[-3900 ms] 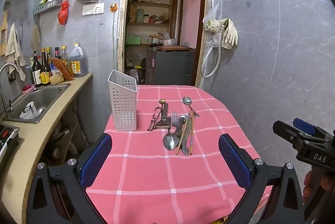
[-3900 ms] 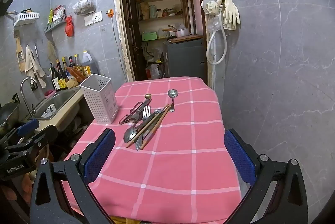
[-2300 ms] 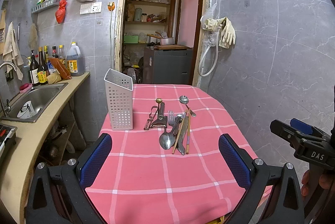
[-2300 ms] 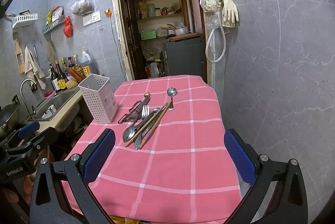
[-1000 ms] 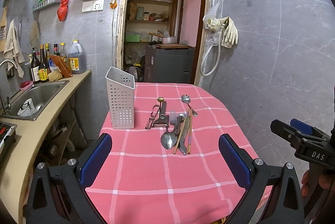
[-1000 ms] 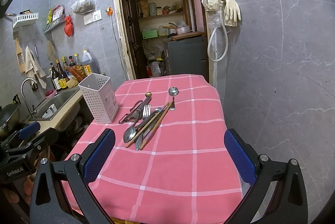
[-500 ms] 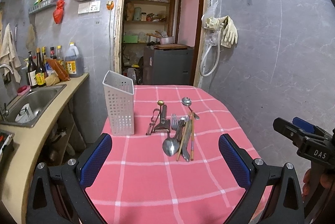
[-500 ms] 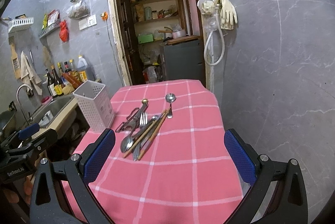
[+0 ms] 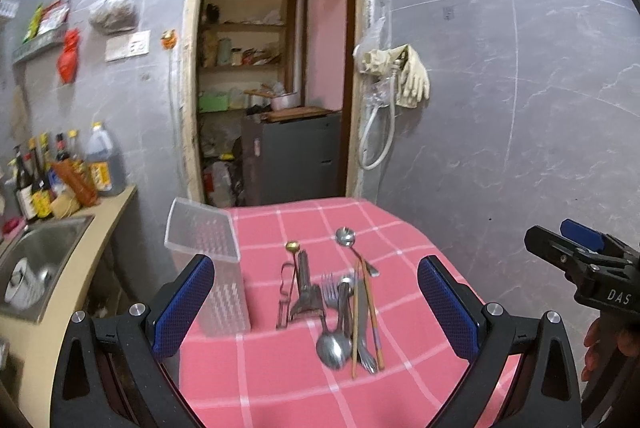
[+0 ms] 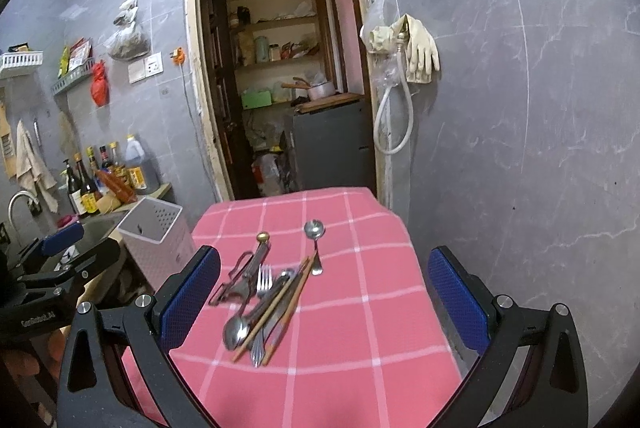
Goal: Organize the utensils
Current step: 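Lower the left gripper onto the metal cylinder tool and close it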
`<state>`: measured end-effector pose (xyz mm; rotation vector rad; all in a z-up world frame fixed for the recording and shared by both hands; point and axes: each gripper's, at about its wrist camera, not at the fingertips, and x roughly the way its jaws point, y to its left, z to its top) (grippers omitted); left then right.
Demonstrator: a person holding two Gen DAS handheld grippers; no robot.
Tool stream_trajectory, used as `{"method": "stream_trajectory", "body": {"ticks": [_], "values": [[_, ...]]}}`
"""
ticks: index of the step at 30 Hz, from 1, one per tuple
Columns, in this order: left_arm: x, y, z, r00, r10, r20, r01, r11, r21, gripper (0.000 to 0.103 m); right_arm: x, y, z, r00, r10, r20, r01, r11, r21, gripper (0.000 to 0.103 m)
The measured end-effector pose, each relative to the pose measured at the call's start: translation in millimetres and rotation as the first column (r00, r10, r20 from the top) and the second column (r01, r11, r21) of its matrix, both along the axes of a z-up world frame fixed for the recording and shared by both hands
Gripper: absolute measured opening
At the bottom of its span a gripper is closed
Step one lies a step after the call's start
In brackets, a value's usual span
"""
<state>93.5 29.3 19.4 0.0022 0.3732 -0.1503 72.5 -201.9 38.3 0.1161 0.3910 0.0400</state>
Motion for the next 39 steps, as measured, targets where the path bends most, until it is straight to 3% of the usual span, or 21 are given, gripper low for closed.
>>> {"method": "stream_trajectory", "body": {"ticks": [10, 22, 34, 39], "values": [[50.6, -5.9, 13.6, 0.996, -0.082, 0.030, 0.083, 0.996, -0.015, 0.102, 37.4, -7.1, 18.2, 0.999, -0.015, 0.032, 0.016, 1.000, -0.027, 0.102], [116.0, -38.2, 1.9, 1.000, 0.010, 0.013, -0.010, 1.000, -0.019, 0.102, 130.5, -42.1, 11.5, 0.993, 0.113, 0.031, -0.112, 0.993, -0.033, 0.102], [201.4, -53.4, -34.3, 0.992, 0.098, -0.076, -0.099, 0.995, -0.002, 0.102, 244.6, -59.5, -41.5, 0.953, 0.302, -0.027, -0.301, 0.953, 0.034, 0.102], [237.9, -48.6, -58.4, 0.981, 0.131, -0.146, -0.136, 0.990, -0.025, 0.102, 301.1, -57.2, -74.9, 0.928, 0.364, -0.084, -0.353, 0.928, 0.121, 0.101]]}}
